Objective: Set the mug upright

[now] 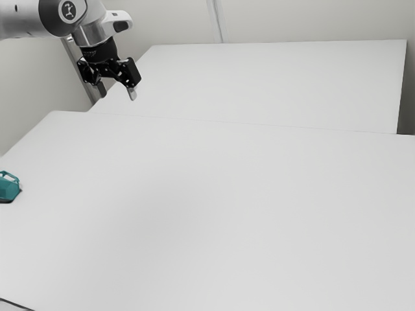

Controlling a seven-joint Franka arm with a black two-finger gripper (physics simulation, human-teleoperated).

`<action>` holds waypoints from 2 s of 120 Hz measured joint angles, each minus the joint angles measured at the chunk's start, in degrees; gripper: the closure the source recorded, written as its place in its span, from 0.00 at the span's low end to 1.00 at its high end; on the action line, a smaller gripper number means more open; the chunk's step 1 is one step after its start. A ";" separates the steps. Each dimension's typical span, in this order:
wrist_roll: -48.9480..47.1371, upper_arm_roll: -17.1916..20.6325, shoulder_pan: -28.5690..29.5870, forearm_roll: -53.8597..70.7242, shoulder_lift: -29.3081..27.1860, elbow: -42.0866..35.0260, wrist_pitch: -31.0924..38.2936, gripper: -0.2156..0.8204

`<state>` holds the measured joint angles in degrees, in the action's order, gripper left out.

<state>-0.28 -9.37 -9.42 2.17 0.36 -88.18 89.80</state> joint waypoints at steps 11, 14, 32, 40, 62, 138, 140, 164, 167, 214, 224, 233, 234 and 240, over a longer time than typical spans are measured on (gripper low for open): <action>-0.01 -0.02 0.01 -0.08 -0.05 0.11 -0.05 0.22; 0.00 0.01 0.06 -0.11 -0.06 0.24 -0.08 0.22; 0.12 0.58 0.64 -0.26 -0.72 0.38 -0.91 0.23; 0.30 0.60 0.74 -0.28 -0.84 0.29 -1.24 0.23; 1.37 0.51 1.43 -0.32 -0.86 0.19 -2.17 0.23; 8.93 0.41 10.00 -0.35 -0.05 0.07 -3.34 0.23; 9.25 0.41 10.29 -0.36 0.02 0.10 -3.34 0.23; 13.21 -2.12 13.51 -0.46 1.25 0.38 -3.38 0.23; 13.73 -2.92 14.04 -0.48 1.35 0.38 -3.37 0.23; 24.34 -4.69 37.98 -6.77 7.91 3.18 -2.71 0.23; 27.58 -4.65 41.54 -8.84 10.19 4.29 -2.58 0.23; 30.68 -4.45 44.06 -10.75 13.14 6.68 -2.49 0.23; 31.04 -4.43 44.45 -11.06 13.35 6.81 -2.48 0.23; 33.24 -4.37 46.81 -12.82 14.52 7.31 -2.44 0.23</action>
<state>32.97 -13.75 37.40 -10.65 14.88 -80.88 87.36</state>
